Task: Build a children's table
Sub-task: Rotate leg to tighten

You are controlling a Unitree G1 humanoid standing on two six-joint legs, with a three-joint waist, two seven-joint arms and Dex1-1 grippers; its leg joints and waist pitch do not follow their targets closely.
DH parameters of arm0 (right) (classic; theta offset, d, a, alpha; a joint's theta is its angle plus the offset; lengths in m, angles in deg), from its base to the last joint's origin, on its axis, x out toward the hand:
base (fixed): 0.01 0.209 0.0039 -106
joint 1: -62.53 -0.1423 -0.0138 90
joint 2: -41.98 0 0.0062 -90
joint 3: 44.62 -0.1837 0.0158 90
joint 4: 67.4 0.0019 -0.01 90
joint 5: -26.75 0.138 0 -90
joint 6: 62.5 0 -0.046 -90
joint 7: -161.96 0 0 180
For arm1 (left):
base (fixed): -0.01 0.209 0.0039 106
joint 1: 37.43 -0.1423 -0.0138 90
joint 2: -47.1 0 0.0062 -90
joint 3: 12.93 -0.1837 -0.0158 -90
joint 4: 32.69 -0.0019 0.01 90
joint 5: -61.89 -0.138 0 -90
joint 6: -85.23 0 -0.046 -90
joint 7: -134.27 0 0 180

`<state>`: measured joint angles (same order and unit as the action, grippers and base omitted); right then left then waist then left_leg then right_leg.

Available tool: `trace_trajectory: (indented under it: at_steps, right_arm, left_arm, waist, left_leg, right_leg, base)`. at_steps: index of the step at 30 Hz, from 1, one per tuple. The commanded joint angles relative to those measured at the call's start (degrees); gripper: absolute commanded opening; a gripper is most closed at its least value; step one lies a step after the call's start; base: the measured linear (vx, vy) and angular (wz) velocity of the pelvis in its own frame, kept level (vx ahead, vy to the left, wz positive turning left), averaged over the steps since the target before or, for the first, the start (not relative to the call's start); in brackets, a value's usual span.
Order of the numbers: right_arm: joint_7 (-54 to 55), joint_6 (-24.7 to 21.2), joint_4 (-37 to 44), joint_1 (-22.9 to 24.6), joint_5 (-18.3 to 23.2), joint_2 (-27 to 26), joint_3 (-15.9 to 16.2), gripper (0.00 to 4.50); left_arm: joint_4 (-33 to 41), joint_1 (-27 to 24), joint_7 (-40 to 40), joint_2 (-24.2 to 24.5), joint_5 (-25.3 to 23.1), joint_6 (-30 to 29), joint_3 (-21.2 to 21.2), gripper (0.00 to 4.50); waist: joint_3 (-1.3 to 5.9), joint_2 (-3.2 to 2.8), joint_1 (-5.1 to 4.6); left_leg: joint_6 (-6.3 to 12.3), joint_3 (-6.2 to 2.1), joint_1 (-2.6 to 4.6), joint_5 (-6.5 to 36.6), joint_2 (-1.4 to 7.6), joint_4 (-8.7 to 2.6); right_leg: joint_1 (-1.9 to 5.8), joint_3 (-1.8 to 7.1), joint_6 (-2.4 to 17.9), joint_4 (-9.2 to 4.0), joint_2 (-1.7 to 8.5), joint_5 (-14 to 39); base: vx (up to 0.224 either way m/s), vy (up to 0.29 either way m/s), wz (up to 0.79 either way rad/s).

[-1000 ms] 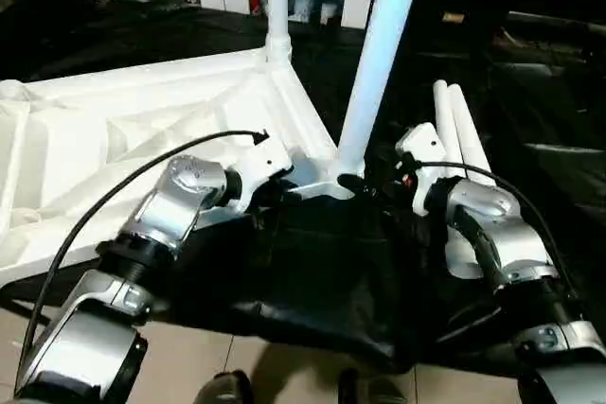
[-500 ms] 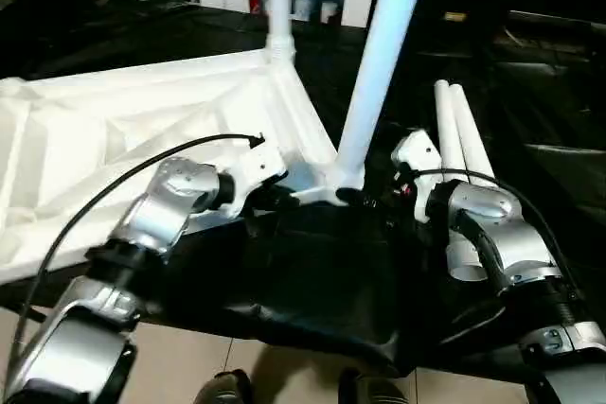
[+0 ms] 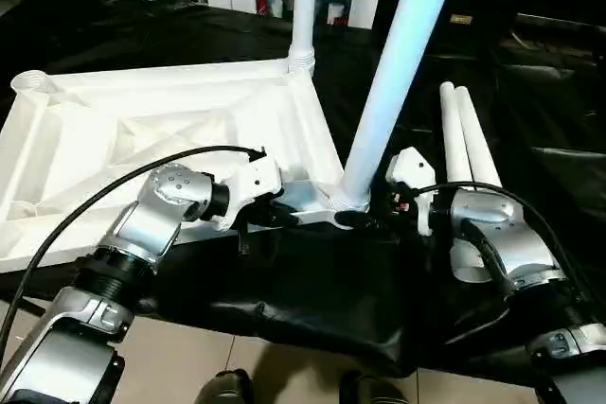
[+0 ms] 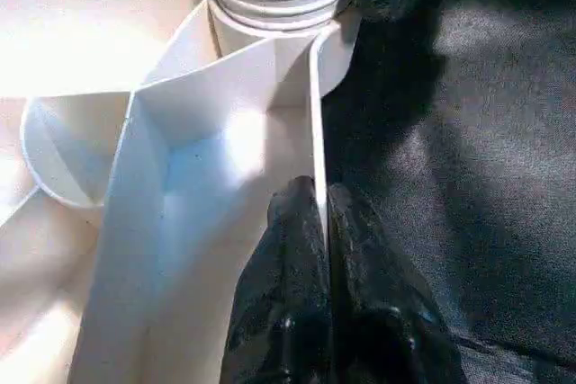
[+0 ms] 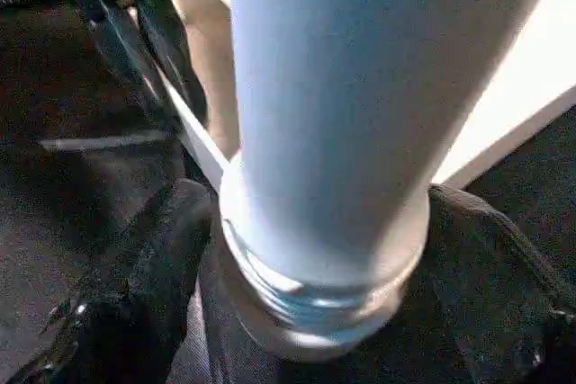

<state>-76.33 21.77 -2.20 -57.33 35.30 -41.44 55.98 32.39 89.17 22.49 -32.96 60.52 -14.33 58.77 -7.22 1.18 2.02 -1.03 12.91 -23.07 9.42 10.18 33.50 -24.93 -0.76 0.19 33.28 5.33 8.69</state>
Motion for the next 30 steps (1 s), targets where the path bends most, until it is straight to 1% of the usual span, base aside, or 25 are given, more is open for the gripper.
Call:
trace_trajectory:
  at_steps: [1,3,6,10,12,16,19,20,21,22,23,24,25,26,27,28,29,30]
  right_arm:
    - [-1.1,0.3,0.9,0.3,0.7,0.1,-0.6,3.42]
    - [-1.4,0.3,0.9,0.4,0.8,0.0,-0.7,3.34]
    - [-1.7,0.4,0.6,0.7,1.3,-0.4,-1.0,3.04]
    - [-1.9,0.4,0.7,0.9,1.5,-0.6,-0.9,2.9]
    - [-1.9,0.4,0.7,1.1,1.7,-0.7,-0.8,2.75]
    - [-1.6,0.0,1.1,2.2,1.8,-1.1,-0.5,2.71]
    - [3.0,-1.0,-0.2,2.4,0.7,-2.6,-1.4,2.69]
    - [6.2,-1.0,-1.4,2.2,0.0,-3.7,-2.1,2.69]
    - [8.0,-0.9,-2.0,2.1,-0.4,-4.4,-2.5,2.69]
    - [14.1,-0.9,-3.8,1.9,-1.2,-6.8,-3.8,2.69]
    - [18.1,-1.0,-4.9,1.7,-1.6,-8.5,-4.7,2.69]
    - [20.3,-1.1,-5.5,1.6,-1.7,-9.5,-5.2,2.69]
    - [25.0,-1.6,-6.7,1.1,-1.9,-11.3,-6.4,2.69]
    - [28.6,-2.0,-7.7,0.7,-2.1,-12.6,-7.2,2.68]
    - [32.8,-2.3,-8.9,0.1,-2.1,-14.2,-8.3,2.68]
    - [37.3,-2.6,-10.2,-0.5,-2.2,-15.9,-9.4,2.68]
    - [39.3,-2.7,-10.8,-0.8,-2.2,-16.6,-9.9,2.68]
    - [45.1,-2.8,-12.8,-1.8,-2.2,-18.9,-11.2,2.68]
  left_arm:
    - [0.5,-1.4,2.0,-0.3,0.7,0.8,-1.3,0.0]
    - [0.7,-1.5,2.1,-0.3,0.8,0.8,-1.3,0.0]
    - [1.1,-2.0,2.3,-0.2,1.1,0.6,-1.4,0.0]
    - [1.3,-2.2,2.6,-0.1,1.1,0.5,-1.4,0.0]
    - [1.2,-2.2,2.7,-0.1,1.1,0.5,-1.5,0.0]
    - [0.9,-2.5,2.9,-0.1,0.6,0.2,-1.8,0.0]
    - [-0.6,-2.1,-0.2,-1.2,-0.2,-1.2,-1.4,0.0]
    - [-1.5,-1.7,-2.1,-2.0,-0.6,-1.8,-1.1,0.0]
    - [-2.3,-1.4,-3.3,-2.5,-0.9,-1.8,-0.9,0.0]
    - [-4.8,-0.2,-7.6,-4.5,-1.9,-2.5,-0.3,0.0]
    - [-6.5,0.6,-10.2,-5.8,-2.5,-2.9,0.0,0.0]
    - [-7.5,1.1,-11.7,-6.5,-2.8,-3.2,0.2,0.0]
    - [-9.5,2.1,-14.9,-7.9,-3.2,-4.3,0.8,0.0]
    - [-11.0,2.9,-17.3,-9.1,-3.4,-5.2,1.3,0.0]
    - [-12.7,3.9,-19.8,-10.2,-3.7,-6.4,1.8,0.0]
    - [-14.4,4.9,-22.5,-11.4,-4.1,-7.4,2.2,0.0]
    - [-15.2,5.3,-23.6,-11.8,-4.2,-7.7,2.3,0.0]
    - [-17.1,6.4,-25.7,-13.2,-4.4,-8.5,2.6,0.0]
  waist:
    - [4.62,-0.07,-0.03]
    - [4.6,-0.05,-0.03]
    - [4.53,-0.13,-0.02]
    - [4.5,-0.17,-0.05]
    - [4.41,-0.18,-0.09]
    - [4.34,-0.23,-0.07]
    - [4.25,-0.15,-0.15]
    - [4.12,-0.21,-0.26]
    - [4.03,-0.15,-0.33]
    - [3.88,-0.11,-0.42]
    - [3.8,-0.23,-0.52]
    - [3.79,-0.16,-0.55]
    - [3.76,-0.2,-0.59]
    - [3.72,-0.18,-0.62]
    - [3.55,-0.37,-0.84]
    - [3.48,-0.19,-0.95]
    - [3.55,-0.3,-1.0]
    - [3.29,-0.48,-0.98]
  left_leg:
    - [4.08,-1.42,2.14,10.2,2.84,-3.91]
    - [4.23,-1.39,2.13,10.1,2.83,-3.86]
    - [4.23,-1.43,2.11,10.4,2.85,-3.92]
    - [3.96,-1.44,2.19,10.8,2.88,-3.97]
    - [3.8,-1.44,2.18,11.1,2.87,-4.02]
    - [3.57,-1.46,2.23,11.7,2.89,-4.09]
    - [3.27,-1.47,2.2,12.1,2.87,-4.19]
    - [2.77,-1.51,2.13,13.1,2.84,-4.28]
    - [2.41,-1.54,2.14,13.8,2.8,-4.39]
    - [1.47,-1.59,2.26,15.6,2.8,-4.52]
    - [0.17,-1.72,2.45,17.7,2.78,-4.67]
    - [-0.5,-1.77,2.59,18.6,2.7,-4.69]
    - [-1.24,-2.06,2.52,20.2,2.64,-4.85]
    - [-1.54,-2.19,2.47,20.7,2.69,-5.04]
    - [-2.4,-2.19,2.74,22.6,2.58,-5.13]
    - [-3.01,-2.37,2.92,24.6,2.45,-5.11]
    - [-3.27,-2.52,2.87,24.9,2.4,-5.16]
    - [-3.41,-2.65,3.33,27.8,2.3,-5.18]
  right_leg:
    - [2.79,1.38,15.7,-2.38,2.15,7.2]
    - [2.8,1.37,15.8,-2.38,2.16,7.1]
    - [2.79,1.36,15.8,-2.4,2.21,7.7]
    - [2.74,1.34,15.8,-2.45,2.16,8.1]
    - [2.68,1.35,15.7,-2.52,2.15,8.5]
    - [2.63,1.38,15.5,-2.64,2.18,9.2]
    - [2.58,1.41,15.2,-2.75,2.19,10.0]
    - [2.44,1.41,14.9,-2.89,2.17,11.4]
    - [2.37,1.41,14.6,-3.07,2.16,12.8]
    - [2.13,1.48,13.7,-3.41,2.2,16.0]
    - [1.83,1.56,12.7,-3.8,2.3,19.4]
    - [1.77,1.5,12.2,-4.0,2.3,21.1]
    - [1.8,1.44,11.1,-4.25,2.45,23.7]
    - [1.81,1.37,10.4,-4.33,2.42,24.7]
    - [1.2,1.37,9.6,-4.63,2.26,26.7]
    - [1.02,1.25,8.6,-5.0,2.37,29.3]
    - [1.13,1.2,8.2,-5.02,2.42,30.0]
    - [0.44,1.06,6.7,-5.74,2.36,33.1]
  base:
    - [0.0,0.0,0.0]
    - [0.0,0.0,0.0]
    - [0.0,0.0,0.0]
    - [0.0,0.0,0.0]
    - [0.0,0.0,0.0]
    - [0.0,0.0,0.0]
    - [0.0,0.0,0.0]
    - [0.0,0.0,0.0]
    - [0.0,0.0,0.0]
    - [0.0,0.0,0.0]
    - [0.0,0.0,0.0]
    - [0.0,0.0,0.0]
    - [-0.052,0.009,-0.04]
    - [-0.052,0.009,-0.04]
    - [-0.052,0.011,-0.04]
    - [-0.054,0.014,-0.04]
    - [-0.054,0.014,-0.04]
    - [0.0,0.0,0.0]
